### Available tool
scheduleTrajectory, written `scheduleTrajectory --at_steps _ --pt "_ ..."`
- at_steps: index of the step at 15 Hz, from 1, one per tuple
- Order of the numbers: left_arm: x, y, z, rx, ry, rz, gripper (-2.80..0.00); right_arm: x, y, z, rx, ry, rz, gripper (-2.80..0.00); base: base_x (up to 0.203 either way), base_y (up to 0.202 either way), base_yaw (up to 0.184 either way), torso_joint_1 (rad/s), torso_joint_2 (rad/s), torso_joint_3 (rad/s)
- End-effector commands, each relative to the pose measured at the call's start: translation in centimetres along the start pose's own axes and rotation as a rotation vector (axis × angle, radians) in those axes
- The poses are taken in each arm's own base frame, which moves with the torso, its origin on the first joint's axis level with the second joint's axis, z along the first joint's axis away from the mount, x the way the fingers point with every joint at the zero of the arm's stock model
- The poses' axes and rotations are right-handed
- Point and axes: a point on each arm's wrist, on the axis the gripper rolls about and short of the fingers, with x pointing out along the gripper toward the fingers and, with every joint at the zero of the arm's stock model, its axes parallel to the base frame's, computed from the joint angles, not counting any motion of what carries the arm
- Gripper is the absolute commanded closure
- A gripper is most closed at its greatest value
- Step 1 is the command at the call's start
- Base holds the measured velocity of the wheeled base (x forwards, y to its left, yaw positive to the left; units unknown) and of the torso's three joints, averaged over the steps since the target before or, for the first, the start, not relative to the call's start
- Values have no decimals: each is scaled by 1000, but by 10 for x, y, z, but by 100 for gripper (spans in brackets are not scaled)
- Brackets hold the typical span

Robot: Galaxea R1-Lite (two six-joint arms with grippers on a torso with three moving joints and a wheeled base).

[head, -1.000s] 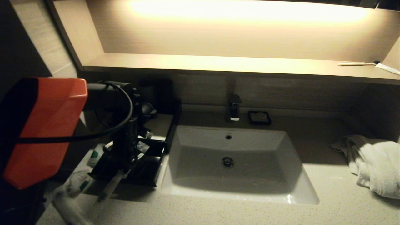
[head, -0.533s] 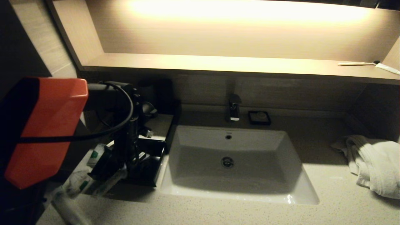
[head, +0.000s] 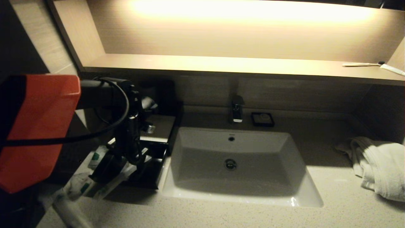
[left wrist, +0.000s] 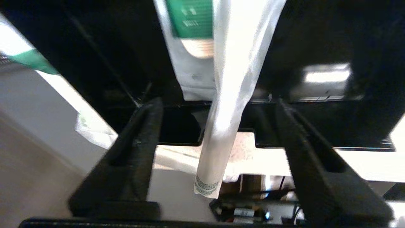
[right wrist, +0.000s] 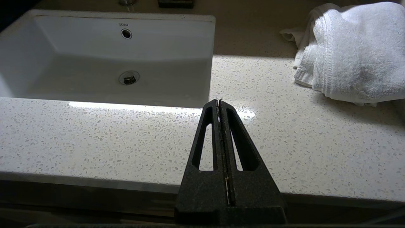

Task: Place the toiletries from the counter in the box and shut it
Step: Place the bathroom toiletry into the drawer

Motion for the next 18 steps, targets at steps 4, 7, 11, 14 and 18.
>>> scheduleTrajectory --at_steps 4,7,11,14,18 --pt "-59 16 -22 -80 -185 13 -280 0 0 0 0 0 0 0 0 0 0 0 0 0" --pt "-94 30 -48 -130 -267 9 -280 0 0 0 0 0 0 0 0 0 0 0 0 0" --pt "-108 48 -98 -193 -244 -23 0 0 0 0 0 0 0 0 0 0 0 0 0 0" --pt "-100 49 -132 -218 -182 -30 0 0 0 0 0 0 0 0 0 0 0 0 0 0" --pt "-80 38 -164 -210 -119 -41 0 0 0 0 0 0 0 0 0 0 0 0 0 0"
